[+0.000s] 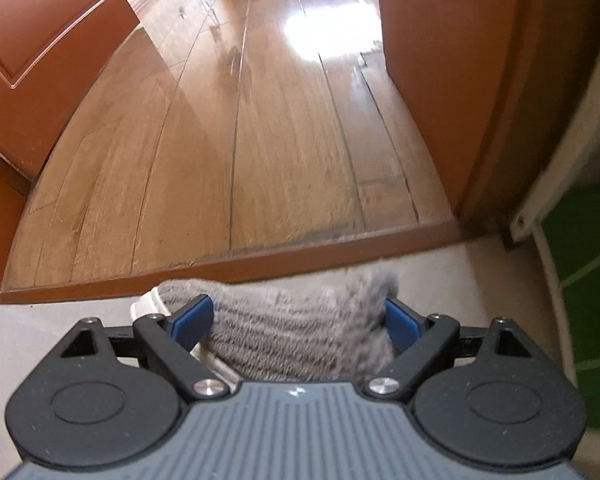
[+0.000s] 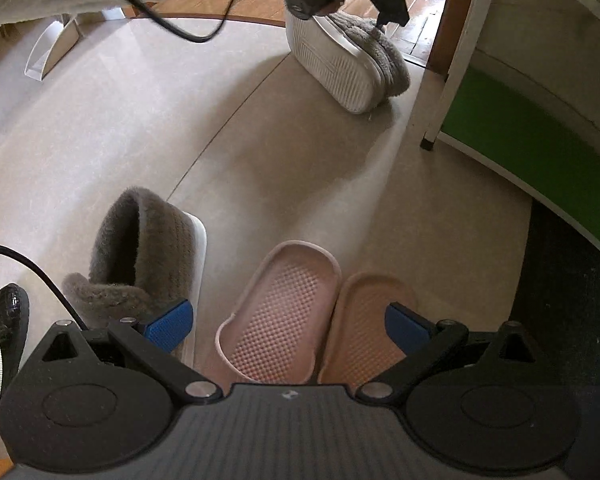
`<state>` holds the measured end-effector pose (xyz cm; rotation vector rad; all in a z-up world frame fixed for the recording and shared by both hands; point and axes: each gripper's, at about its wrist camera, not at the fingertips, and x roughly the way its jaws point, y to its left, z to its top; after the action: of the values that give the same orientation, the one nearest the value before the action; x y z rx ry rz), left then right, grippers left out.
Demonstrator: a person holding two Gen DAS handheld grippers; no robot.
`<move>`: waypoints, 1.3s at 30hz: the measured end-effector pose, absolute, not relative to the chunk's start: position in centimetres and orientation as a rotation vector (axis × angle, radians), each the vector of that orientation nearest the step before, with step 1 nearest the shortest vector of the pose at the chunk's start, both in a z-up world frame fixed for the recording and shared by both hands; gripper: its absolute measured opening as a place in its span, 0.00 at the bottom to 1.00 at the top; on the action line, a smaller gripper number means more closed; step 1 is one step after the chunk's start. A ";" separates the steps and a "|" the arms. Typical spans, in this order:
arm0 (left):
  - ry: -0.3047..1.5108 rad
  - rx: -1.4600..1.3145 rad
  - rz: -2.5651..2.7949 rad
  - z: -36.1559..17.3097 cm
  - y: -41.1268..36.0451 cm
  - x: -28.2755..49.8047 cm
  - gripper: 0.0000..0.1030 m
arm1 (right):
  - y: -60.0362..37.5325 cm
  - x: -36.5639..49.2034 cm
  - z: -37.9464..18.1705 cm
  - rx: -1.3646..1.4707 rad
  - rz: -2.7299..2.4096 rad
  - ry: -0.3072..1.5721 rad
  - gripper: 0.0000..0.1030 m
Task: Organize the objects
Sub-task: 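Close the left gripper on the second grey slipper's collar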
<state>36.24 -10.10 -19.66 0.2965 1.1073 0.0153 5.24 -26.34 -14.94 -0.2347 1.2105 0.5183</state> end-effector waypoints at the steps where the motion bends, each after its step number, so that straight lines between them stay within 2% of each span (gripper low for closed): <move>1: 1.106 0.302 0.009 -19.4 -9.7 35.8 0.88 | -26.3 5.0 -14.7 -0.231 0.520 1.210 1.00; 10: 1.106 0.399 -0.031 -17.1 -7.2 32.3 0.89 | -26.2 5.1 -14.4 -0.237 0.545 1.202 1.00; 19: 1.161 0.533 -0.062 -18.5 -5.4 28.9 0.86 | -25.9 5.2 -14.4 -0.217 0.574 1.218 1.00; 22: 1.184 0.481 -0.063 -18.1 -4.4 28.1 0.85 | -25.8 5.1 -14.5 -0.220 0.584 1.223 1.00; 27: 1.112 0.387 -0.161 -15.1 -2.5 25.1 0.84 | -25.9 5.0 -14.4 -0.221 0.589 1.220 1.00; 30: 1.083 0.483 -0.210 -15.7 -3.0 23.2 0.84 | -26.0 5.1 -14.8 -0.212 0.580 1.238 1.00; 35: 1.109 0.558 -0.151 -19.3 -3.4 23.7 0.72 | -25.6 5.0 -14.6 -0.207 0.594 1.239 1.00; 37: 1.137 0.565 -0.118 -20.8 -3.3 24.3 0.55 | -25.3 4.9 -14.5 -0.215 0.602 1.229 1.00; 39: 1.129 0.592 -0.086 -21.7 -3.2 24.5 0.45 | -24.9 4.8 -14.5 -0.226 0.611 1.229 1.00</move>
<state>24.51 -3.25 -21.66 0.5918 1.1289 -0.0862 4.83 -24.88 -14.50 -0.2259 1.2285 0.6107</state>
